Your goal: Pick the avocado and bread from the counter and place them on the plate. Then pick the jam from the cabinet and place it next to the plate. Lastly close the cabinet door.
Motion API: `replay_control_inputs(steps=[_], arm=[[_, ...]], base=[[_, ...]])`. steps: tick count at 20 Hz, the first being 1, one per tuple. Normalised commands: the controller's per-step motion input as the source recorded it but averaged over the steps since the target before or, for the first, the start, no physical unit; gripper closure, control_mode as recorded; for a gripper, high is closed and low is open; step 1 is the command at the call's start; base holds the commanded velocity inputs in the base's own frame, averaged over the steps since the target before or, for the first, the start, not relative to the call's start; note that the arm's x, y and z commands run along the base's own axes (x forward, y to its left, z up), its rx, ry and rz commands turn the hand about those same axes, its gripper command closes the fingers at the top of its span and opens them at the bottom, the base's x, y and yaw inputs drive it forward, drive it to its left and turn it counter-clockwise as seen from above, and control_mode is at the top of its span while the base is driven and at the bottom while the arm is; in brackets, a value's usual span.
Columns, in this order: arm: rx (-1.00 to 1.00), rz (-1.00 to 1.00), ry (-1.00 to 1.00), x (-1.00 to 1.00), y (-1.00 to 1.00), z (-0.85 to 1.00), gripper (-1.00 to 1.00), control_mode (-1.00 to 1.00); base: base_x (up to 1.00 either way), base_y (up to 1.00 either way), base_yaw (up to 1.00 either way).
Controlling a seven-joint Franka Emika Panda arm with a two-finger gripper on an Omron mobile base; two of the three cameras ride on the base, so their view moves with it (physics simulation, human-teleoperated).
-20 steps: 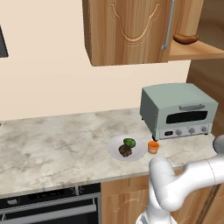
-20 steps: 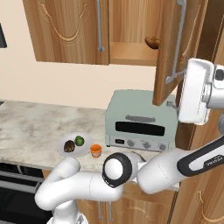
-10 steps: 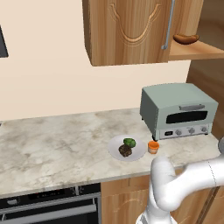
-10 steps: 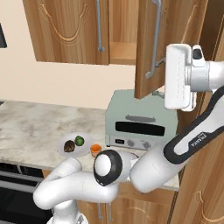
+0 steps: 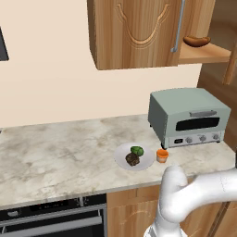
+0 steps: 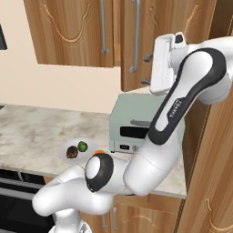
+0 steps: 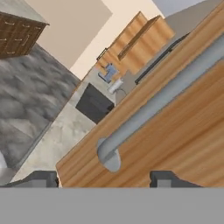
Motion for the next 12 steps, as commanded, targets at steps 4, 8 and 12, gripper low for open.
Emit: replay_control_inputs(steps=[4, 8, 12], arm=[[0.00, -0.28, 0.11, 0.99, 0.42, -0.05, -1.00, -1.00], [0.00, -0.27, 0.06, 1.00, 0.36, -0.01, -1.00, -1.00], [0.00, -0.26, 0.03, 1.00, 0.35, 0.00, -1.00, -1.00]], base=[[0.00, 0.00, 0.00], [0.00, 0.00, 0.00], [0.00, 0.00, 0.00]])
